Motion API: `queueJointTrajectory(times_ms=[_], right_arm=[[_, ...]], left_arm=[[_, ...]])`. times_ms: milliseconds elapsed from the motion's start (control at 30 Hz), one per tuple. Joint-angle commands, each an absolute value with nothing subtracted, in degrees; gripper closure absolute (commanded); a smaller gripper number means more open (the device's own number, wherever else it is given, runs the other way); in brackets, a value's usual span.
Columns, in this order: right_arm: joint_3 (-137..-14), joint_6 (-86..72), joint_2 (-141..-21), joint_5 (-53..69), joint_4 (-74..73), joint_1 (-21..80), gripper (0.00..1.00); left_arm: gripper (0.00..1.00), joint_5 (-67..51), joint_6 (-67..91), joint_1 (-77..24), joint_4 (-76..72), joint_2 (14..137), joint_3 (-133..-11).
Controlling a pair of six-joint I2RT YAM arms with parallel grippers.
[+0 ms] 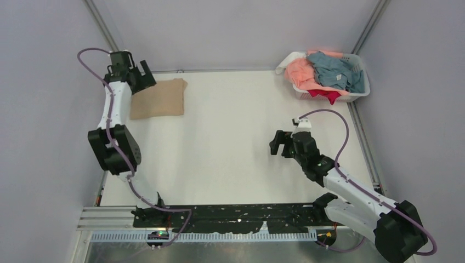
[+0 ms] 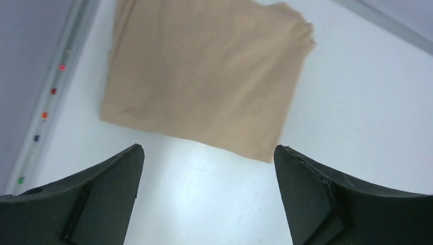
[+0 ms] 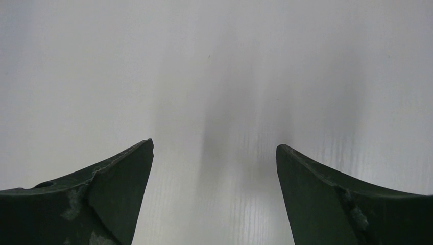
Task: Fold and stack the t-shirts
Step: Reset both arms
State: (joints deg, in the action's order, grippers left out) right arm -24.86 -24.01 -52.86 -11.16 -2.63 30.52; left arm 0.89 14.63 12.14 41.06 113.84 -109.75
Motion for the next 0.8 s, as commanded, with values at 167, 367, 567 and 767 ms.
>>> queueJointTrajectory(times_ms=[167, 367, 567, 767], right_arm=[[-25.1, -28.2, -47.7, -13.0, -4.5, 28.2, 0.05], [-22.1, -28.2, -45.4, -14.5, -6.1, 28.2, 0.05], [-19.8, -27.9, -44.3, -17.8, -5.8, 28.1, 0.05], [-17.0, -28.0, -40.7, -18.6, -2.8, 28.1, 0.03]], left_arm=[[0.0, 0.4, 30.5, -10.8, 12.2, 70.8, -52.4], [0.0, 2.5, 36.8, -25.6, 7.3, 57.2, -31.9], [0.0, 5.1, 37.3, -26.9, 9.5, 49.9, -26.6], [0.0, 6.9, 35.9, -27.0, 10.2, 47.0, -26.1]])
